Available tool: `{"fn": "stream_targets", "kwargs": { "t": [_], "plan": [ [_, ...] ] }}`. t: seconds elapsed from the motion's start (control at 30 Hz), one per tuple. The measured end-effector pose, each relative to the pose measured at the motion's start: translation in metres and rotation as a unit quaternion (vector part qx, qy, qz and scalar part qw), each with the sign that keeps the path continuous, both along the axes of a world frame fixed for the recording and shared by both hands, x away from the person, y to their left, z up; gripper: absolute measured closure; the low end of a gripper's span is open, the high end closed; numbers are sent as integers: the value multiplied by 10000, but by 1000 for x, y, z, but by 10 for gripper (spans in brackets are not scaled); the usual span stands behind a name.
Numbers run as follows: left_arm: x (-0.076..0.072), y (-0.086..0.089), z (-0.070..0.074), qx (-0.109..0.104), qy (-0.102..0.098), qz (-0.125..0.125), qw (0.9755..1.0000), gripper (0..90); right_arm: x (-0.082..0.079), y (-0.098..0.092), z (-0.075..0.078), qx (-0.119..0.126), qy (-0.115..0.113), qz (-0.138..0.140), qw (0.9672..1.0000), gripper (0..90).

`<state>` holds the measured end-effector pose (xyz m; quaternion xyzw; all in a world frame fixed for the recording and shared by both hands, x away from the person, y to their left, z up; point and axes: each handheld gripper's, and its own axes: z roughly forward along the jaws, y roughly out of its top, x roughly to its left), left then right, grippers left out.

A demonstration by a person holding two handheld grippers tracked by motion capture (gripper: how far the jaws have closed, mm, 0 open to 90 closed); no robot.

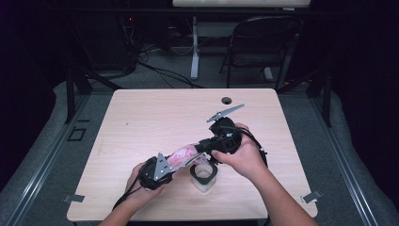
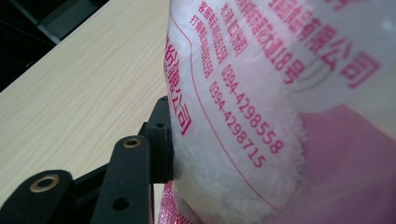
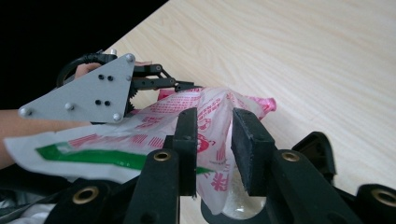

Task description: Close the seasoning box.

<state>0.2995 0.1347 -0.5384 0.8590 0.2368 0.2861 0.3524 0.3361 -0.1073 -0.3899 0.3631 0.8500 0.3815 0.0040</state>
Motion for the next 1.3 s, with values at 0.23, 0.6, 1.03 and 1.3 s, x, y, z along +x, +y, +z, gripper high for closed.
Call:
{"fn": "stream_targets", "kwargs": {
  "t": [0.23,0.6,1.03,1.3],
  "plan": [
    [1,2,-2,-14,-29,61,10000,567,6,7,-6,-58,218,-42,9997,755],
    [-2,0,0,112,-165,29,9998,568,8,16,-13,-368,272,-9,9990,806],
    [-2,-1,-1,254,-278,42,9993,568,14,25,-18,-658,417,65,9969,870],
    [-3,-2,-2,335,-335,36,9989,568,15,29,-17,-918,483,137,9945,898]
  ]
}}
